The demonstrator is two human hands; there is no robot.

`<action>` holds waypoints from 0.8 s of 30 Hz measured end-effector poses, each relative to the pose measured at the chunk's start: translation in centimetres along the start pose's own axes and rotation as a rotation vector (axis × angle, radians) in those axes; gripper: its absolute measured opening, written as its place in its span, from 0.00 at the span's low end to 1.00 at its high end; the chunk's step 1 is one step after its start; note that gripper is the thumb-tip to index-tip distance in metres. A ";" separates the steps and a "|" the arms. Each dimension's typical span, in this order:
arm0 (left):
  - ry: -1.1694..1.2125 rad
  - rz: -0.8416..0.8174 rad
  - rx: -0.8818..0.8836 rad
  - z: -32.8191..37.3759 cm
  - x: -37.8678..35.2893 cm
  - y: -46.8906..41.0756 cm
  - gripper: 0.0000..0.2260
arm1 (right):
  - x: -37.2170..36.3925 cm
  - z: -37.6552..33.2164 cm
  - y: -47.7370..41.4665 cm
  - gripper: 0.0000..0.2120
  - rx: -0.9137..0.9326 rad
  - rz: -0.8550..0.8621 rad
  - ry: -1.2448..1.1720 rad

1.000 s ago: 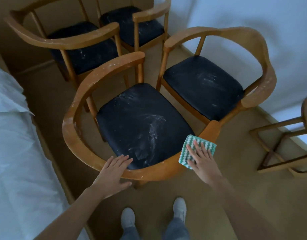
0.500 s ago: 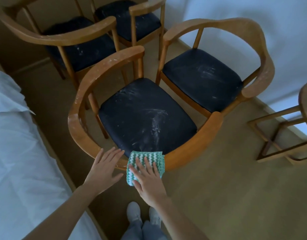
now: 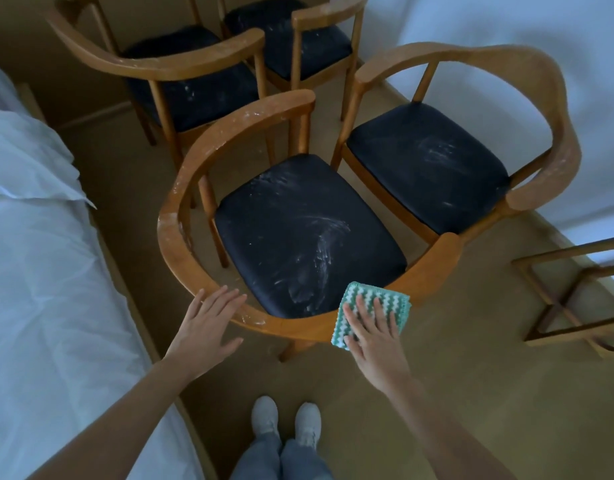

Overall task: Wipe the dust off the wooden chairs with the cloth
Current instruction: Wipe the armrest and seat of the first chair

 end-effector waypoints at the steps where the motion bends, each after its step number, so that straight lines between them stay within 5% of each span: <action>1: 0.001 0.006 0.002 0.1 0.0 0.0 0.39 | -0.2 -1.4 0.2 0.25 0.020 -0.008 0.003; 10: 0.038 0.024 0.055 0.5 -0.5 -0.3 0.34 | -0.7 -12.8 -0.3 0.23 0.191 -0.143 -0.075; 14: 0.085 -0.005 0.038 0.5 -0.9 -0.7 0.34 | -0.1 -8.9 -1.0 0.22 0.278 -0.099 0.022; 24: 0.173 -0.091 0.015 3.5 -1.7 -3.7 0.31 | 2.8 7.6 -6.6 0.34 0.054 -0.131 0.119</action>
Point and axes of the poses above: each hand's wrist, its own y-axis away from the middle knuckle, its own x-axis out of the back of the hand, z = x × y, the point moved 7 cm from there along -y, towards the middle knuckle, and after that the axes turned 11 degrees about -x, right-handed, at the moved point
